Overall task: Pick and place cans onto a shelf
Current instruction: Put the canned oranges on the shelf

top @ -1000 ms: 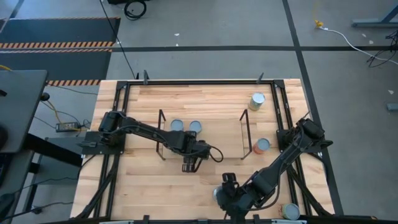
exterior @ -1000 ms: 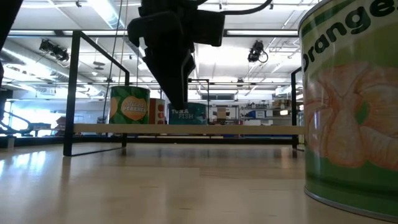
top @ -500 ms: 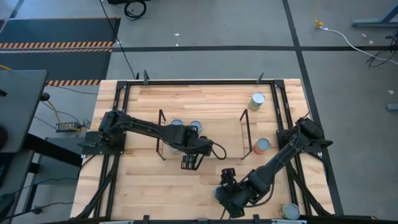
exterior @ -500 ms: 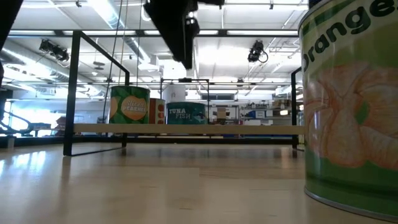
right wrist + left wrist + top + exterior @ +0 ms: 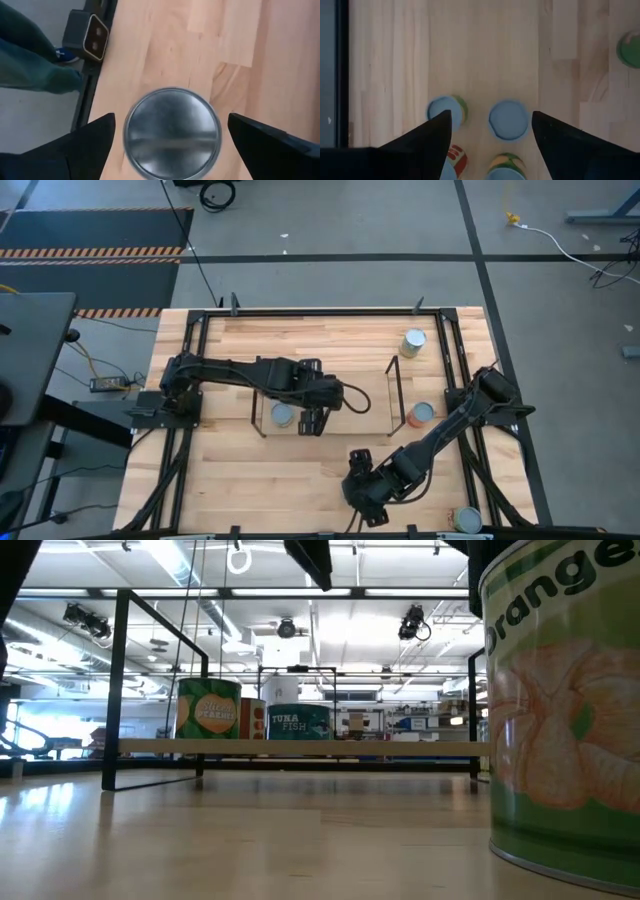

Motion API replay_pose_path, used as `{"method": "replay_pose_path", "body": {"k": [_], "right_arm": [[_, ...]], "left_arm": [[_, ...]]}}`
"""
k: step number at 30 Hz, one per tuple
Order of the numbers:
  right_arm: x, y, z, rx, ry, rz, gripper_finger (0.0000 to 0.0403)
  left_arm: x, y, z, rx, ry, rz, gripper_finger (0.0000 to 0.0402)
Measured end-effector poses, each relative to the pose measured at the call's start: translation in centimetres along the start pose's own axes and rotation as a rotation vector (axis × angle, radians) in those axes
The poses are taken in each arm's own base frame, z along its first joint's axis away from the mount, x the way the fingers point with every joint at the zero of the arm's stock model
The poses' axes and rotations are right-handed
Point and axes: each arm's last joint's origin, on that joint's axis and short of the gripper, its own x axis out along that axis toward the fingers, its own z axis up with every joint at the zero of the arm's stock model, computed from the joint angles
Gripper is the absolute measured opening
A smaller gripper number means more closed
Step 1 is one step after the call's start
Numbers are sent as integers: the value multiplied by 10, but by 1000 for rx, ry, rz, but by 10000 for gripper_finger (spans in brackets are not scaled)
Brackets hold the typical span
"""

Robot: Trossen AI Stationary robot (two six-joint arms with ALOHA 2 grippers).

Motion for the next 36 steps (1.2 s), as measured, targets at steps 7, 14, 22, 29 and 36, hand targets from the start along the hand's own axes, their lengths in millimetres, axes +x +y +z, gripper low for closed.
{"method": "replay_pose_path", "body": {"k": [7,14,22,29,36], "right_arm": [[1,-2,2,40,12,51,394],[11,-5,-10,15,60,50,394],[21,-11,-23,-19,91,-4,378],[22,-17,-18,-83,64,-16,310],[-15,-45,-3,-232,22,18,285]], "left_arm": [[-3,-10,-1,14,-6,-12,277],[-7,-22,-4,-10,6,-22,277],[-20,-25,-13,20,40,-24,277],[-33,-15,-14,24,2,-19,277],[-68,17,-25,-16,-70,31,277]]}}
